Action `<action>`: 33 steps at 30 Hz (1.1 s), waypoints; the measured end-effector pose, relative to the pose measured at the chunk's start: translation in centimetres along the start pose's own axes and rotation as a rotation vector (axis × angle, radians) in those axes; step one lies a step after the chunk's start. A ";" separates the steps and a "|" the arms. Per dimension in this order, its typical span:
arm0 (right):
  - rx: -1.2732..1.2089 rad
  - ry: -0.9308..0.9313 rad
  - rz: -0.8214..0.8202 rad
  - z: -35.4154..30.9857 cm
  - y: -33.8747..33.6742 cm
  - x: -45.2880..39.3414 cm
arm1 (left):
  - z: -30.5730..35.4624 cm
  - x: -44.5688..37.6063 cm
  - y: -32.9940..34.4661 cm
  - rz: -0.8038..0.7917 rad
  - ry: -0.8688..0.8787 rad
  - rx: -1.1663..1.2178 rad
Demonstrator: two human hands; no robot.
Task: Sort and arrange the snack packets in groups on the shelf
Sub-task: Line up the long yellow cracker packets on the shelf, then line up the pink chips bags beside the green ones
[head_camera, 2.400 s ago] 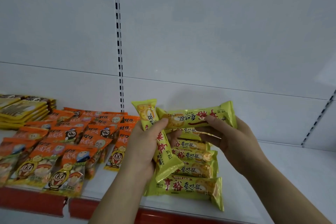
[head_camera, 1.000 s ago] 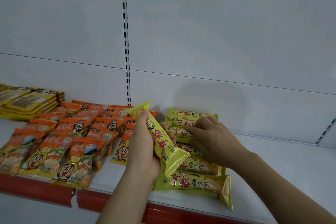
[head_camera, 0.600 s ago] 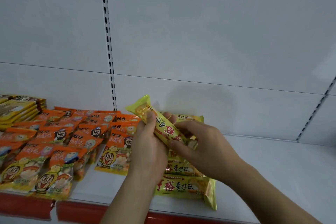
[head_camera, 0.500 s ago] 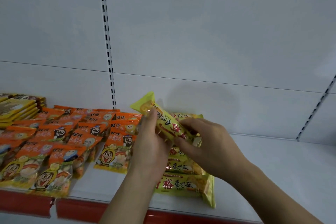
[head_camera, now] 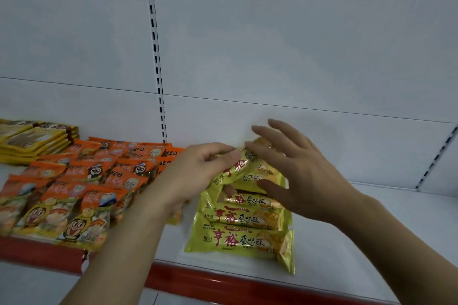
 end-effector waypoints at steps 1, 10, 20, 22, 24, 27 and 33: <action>0.002 -0.047 -0.037 -0.5 0.6 -0.3 | 0.2 0.0 -0.3 -0.034 -0.002 -0.060; -0.028 0.023 -0.104 -0.7 3.4 1.1 | -0.7 -0.3 -2.6 0.288 0.107 -0.615; 0.017 0.179 -0.139 -0.9 6.1 2.4 | -4.7 0.9 0.0 0.197 0.232 -0.899; 0.026 0.202 -0.142 -1.0 6.2 2.4 | -4.8 1.1 -0.2 0.224 0.252 -0.894; 0.031 0.225 -0.144 -1.3 6.4 2.6 | -4.9 1.2 -0.2 0.228 0.248 -0.898; 0.029 0.281 -0.153 -1.3 6.4 3.4 | -4.8 1.2 -0.3 0.234 0.250 -0.905; 0.132 0.467 -0.091 -0.4 3.5 5.4 | -1.7 1.0 0.6 0.277 0.331 -0.889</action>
Point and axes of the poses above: each hand's wrist, its own x-axis away from the middle knuckle, its own y-axis out of the palm, z = x × y, the point moved 8 cm from there along -x, towards the middle knuckle, and after that the axes turned 6 degrees about -y, right-handed, at the moved point
